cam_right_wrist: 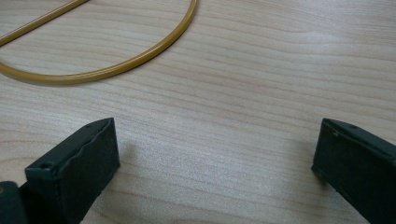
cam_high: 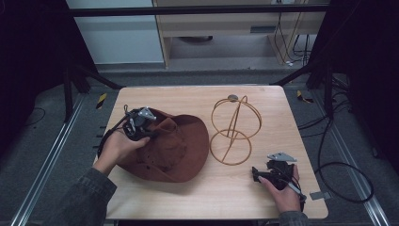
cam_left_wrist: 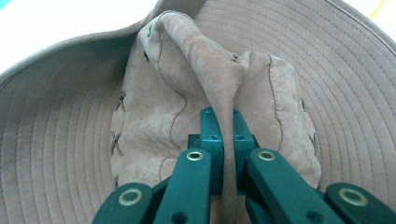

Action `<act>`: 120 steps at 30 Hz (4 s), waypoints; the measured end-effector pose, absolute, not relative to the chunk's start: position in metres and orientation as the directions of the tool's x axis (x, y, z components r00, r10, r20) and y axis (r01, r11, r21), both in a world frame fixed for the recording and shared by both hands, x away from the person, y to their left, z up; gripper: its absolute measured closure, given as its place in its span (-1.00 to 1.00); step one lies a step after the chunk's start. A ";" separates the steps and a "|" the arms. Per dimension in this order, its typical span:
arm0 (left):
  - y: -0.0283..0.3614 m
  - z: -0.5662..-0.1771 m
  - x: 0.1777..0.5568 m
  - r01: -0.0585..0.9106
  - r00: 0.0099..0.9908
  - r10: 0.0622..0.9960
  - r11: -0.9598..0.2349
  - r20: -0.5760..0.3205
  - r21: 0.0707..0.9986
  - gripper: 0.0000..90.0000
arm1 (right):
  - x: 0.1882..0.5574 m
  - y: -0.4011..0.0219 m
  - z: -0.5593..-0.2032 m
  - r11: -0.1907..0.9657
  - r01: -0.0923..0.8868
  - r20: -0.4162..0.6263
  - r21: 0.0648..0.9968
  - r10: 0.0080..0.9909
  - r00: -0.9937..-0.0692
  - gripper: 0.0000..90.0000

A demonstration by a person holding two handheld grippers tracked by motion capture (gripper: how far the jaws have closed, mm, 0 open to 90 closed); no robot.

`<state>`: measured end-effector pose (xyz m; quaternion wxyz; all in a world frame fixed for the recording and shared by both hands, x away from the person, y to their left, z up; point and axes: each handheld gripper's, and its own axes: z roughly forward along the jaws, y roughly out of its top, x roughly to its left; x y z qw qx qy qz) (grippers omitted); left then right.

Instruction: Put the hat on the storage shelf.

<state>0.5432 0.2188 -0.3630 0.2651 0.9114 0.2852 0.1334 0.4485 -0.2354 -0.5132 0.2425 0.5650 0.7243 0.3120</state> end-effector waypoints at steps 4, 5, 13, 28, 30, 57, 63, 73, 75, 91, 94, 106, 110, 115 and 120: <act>0.223 -0.353 0.539 0.437 0.797 0.596 -0.684 0.102 0.584 0.97 | 0.449 -0.235 -0.513 0.165 0.667 0.001 0.727 0.971 -0.241 -0.99; 0.226 -0.348 0.537 0.434 0.791 0.602 -0.674 0.104 0.598 0.97 | 0.449 -0.235 -0.513 0.160 0.669 0.003 0.726 0.972 -0.235 -0.99; 0.236 -0.329 0.529 0.421 0.782 0.612 -0.657 0.116 0.625 0.97 | 0.449 -0.235 -0.513 0.160 0.669 0.003 0.726 0.972 -0.235 -0.99; 0.254 -0.281 0.513 0.381 0.770 0.619 -0.637 0.152 0.670 0.97 | 0.449 -0.235 -0.513 0.160 0.669 0.003 0.726 0.972 -0.236 -0.99; 0.256 -0.275 0.512 0.378 0.767 0.623 -0.633 0.154 0.676 0.97 | 0.449 -0.235 -0.513 0.159 0.669 0.003 0.726 0.972 -0.235 -0.99; 0.234 -0.208 0.500 0.275 0.770 0.598 -0.627 0.224 0.729 0.96 | 0.449 -0.235 -0.513 0.164 0.670 0.000 0.724 0.972 -0.237 -0.99; 0.220 -0.191 0.501 0.249 0.767 0.591 -0.633 0.249 0.733 0.96 | 0.449 -0.235 -0.513 0.162 0.671 0.000 0.724 0.972 -0.234 -0.99; 0.193 -0.176 0.508 0.218 0.776 0.570 -0.643 0.268 0.734 0.96 | 0.449 -0.235 -0.513 0.164 0.671 -0.002 0.723 0.972 -0.236 -0.99; 0.186 -0.174 0.510 0.214 0.778 0.567 -0.644 0.270 0.735 0.96 | 0.449 -0.235 -0.513 0.164 0.670 -0.002 0.724 0.972 -0.236 -0.99; 0.130 -0.168 0.529 0.173 0.807 0.519 -0.665 0.283 0.727 0.96 | 0.449 -0.235 -0.513 0.165 0.669 -0.001 0.724 0.971 -0.239 -0.99; 0.122 -0.168 0.531 0.169 0.811 0.512 -0.669 0.284 0.724 0.96 | 0.449 -0.236 -0.513 0.167 0.668 -0.002 0.725 0.970 -0.241 -0.99; 0.084 -0.170 0.534 0.137 0.833 0.471 -0.682 0.289 0.718 0.96 | 0.449 -0.236 -0.513 0.169 0.668 -0.003 0.724 0.970 -0.243 -0.99; 0.071 -0.171 0.533 0.127 0.841 0.456 -0.689 0.291 0.714 0.96 | 0.449 -0.236 -0.513 0.170 0.668 -0.003 0.725 0.970 -0.243 -0.99; 0.060 -0.172 0.532 0.112 0.850 0.437 -0.696 0.295 0.709 0.96 | 0.449 -0.236 -0.513 0.169 0.668 -0.003 0.724 0.970 -0.243 -0.99; 0.048 -0.172 0.531 0.100 0.856 0.424 -0.697 0.296 0.710 0.96 | 0.449 -0.236 -0.513 0.168 0.668 -0.001 0.725 0.970 -0.242 -0.99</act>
